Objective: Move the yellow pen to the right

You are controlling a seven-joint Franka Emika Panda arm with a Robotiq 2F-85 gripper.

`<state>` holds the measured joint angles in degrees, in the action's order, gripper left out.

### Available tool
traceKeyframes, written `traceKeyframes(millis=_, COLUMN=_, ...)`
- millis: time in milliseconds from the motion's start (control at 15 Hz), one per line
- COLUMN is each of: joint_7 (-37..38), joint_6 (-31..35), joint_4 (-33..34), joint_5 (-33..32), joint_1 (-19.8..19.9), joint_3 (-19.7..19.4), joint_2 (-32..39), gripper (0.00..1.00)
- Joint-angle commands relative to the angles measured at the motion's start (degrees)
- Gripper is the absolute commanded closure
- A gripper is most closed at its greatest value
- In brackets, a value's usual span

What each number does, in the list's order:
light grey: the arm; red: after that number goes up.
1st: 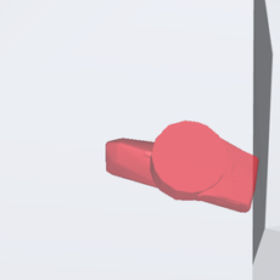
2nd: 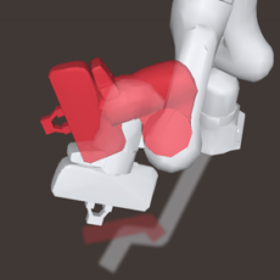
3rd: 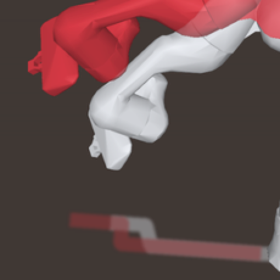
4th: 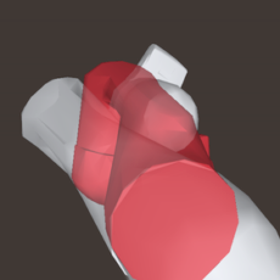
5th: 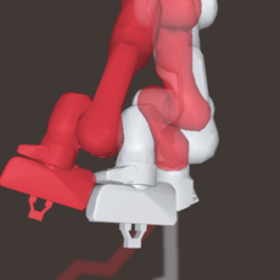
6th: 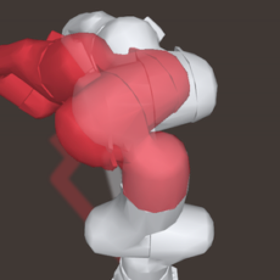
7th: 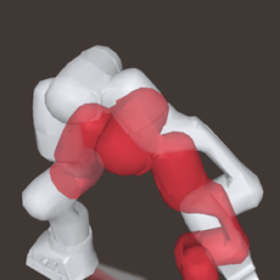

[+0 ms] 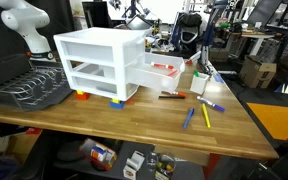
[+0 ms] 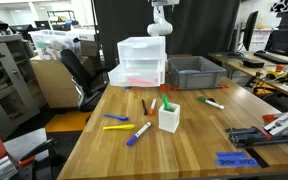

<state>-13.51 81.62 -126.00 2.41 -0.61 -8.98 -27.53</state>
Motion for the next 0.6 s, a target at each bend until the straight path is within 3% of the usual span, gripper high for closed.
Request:
traceKeyframes(millis=0, joint_7=-0.37, joint_6=-0.14, joint_4=0.13, joint_5=0.27, joint_1=1.02, joint_3=0.79, joint_2=0.13, gripper=0.00)
traceKeyframes(millis=267, joint_7=-1.29, joint_6=2.73, joint_4=-4.31, joint_5=-0.03, joint_1=0.12, joint_3=1.92, joint_2=0.95, gripper=0.00)
traceKeyframes(millis=533, joint_7=-2.44, joint_6=15.20, joint_4=-13.07, joint_5=0.38, joint_1=-1.76, joint_3=4.37, joint_2=4.34, gripper=0.00)
